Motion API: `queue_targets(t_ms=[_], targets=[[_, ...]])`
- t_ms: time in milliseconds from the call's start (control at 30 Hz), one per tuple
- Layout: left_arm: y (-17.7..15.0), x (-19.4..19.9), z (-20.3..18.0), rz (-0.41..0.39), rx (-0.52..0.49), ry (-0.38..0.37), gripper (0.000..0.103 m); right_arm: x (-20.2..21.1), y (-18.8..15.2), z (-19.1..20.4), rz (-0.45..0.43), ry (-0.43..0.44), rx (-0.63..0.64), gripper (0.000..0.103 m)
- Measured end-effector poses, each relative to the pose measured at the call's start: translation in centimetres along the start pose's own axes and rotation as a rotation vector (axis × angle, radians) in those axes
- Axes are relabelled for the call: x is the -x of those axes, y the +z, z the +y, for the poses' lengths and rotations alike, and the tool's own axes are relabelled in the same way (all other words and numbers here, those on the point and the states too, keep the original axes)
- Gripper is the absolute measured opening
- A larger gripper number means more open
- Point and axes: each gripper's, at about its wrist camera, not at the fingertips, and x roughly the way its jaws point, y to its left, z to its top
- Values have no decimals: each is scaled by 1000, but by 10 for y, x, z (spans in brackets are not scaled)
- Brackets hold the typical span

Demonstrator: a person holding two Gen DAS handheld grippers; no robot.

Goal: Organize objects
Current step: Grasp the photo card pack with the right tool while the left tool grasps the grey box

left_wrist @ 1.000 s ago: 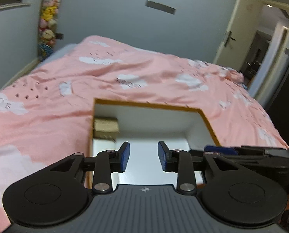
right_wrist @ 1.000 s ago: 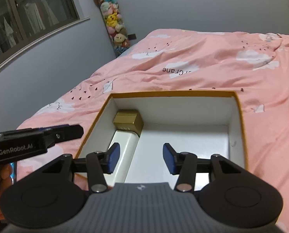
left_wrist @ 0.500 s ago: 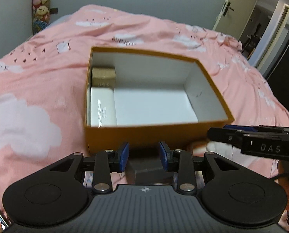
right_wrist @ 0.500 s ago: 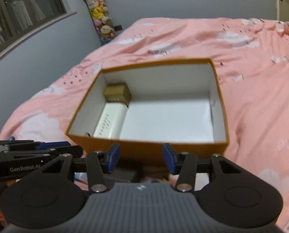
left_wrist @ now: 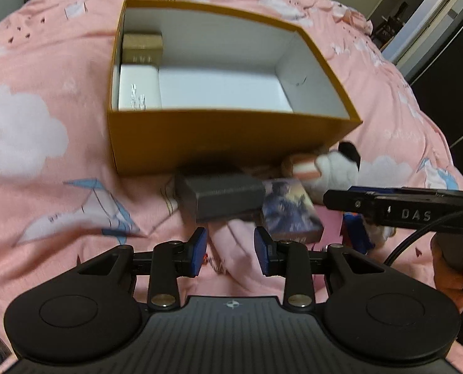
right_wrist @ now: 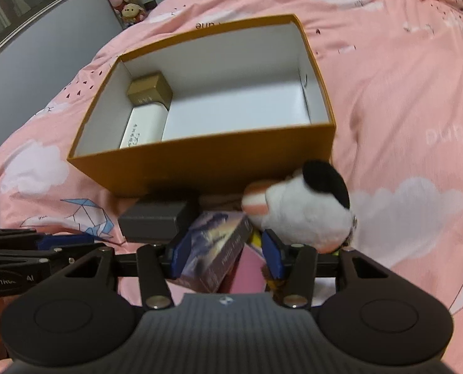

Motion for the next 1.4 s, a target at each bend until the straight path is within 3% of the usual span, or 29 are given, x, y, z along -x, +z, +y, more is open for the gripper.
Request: queue_targets(t_ms=[367, 567, 700, 1000, 1300, 1400], targets=[[0, -16, 4, 55, 49, -48, 39, -16, -8, -4, 83, 30, -30, 52], [14, -18, 15, 0, 134, 3, 55, -25, -2, 1, 101, 44, -5, 57], [24, -24, 36, -16, 266, 0, 64, -42, 5, -1, 156, 67, -10, 58], [36, -45, 62, 27, 429, -27, 72, -77, 21, -8, 269, 143, -80, 59], [34, -73, 79, 106, 567, -112, 72, -100, 22, -22, 322, 208, -203, 57], [33, -78, 79, 111, 582, -117, 65, -98, 22, -23, 316, 205, -211, 51]])
